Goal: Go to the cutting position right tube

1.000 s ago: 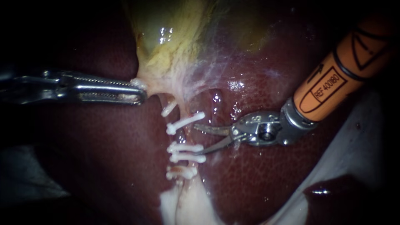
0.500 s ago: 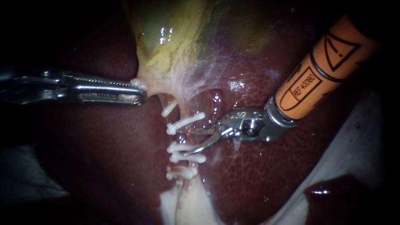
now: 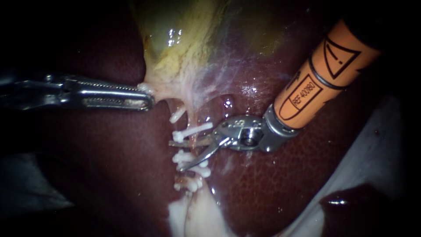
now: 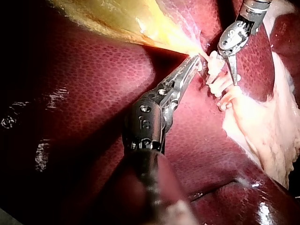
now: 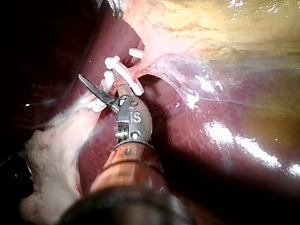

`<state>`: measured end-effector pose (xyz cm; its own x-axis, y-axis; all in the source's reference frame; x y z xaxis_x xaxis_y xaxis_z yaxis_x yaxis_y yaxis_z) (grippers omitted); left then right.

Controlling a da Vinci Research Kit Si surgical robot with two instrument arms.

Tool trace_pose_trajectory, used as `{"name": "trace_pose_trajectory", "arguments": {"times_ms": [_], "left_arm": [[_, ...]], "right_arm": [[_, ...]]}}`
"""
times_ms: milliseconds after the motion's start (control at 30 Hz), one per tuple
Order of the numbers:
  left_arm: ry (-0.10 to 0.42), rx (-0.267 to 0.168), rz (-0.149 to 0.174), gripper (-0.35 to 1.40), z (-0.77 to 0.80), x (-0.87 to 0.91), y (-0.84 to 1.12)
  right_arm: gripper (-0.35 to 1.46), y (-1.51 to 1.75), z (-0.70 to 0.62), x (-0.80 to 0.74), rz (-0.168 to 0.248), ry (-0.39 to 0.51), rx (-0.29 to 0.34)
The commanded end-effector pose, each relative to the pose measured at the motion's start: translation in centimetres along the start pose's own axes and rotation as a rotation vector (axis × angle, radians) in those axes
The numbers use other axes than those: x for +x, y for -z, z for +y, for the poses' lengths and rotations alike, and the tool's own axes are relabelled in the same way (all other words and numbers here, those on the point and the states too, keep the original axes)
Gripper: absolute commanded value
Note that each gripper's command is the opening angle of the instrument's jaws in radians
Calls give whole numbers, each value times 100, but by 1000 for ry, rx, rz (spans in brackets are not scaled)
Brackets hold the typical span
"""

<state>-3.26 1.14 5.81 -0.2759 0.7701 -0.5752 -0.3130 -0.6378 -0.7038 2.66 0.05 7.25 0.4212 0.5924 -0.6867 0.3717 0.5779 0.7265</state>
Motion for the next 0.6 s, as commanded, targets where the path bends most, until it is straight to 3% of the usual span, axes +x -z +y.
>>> {"name": "trace_pose_trajectory", "arguments": {"times_ms": [33,200,433,600], "left_arm": [[0,1,0,-35,0,0,0],[0,0,0,-35,-1,-1,-1],[0,1,0,-35,-1,0,-2],[0,1,0,-35,-1,-1,-2]], "right_arm": [[118,-1,1,1,3,-2,-3],[117,-9,5,6,28,-1,-1],[127,-24,8,14,94,-121,1],[133,-31,7,19,109,-168,-8]]}}
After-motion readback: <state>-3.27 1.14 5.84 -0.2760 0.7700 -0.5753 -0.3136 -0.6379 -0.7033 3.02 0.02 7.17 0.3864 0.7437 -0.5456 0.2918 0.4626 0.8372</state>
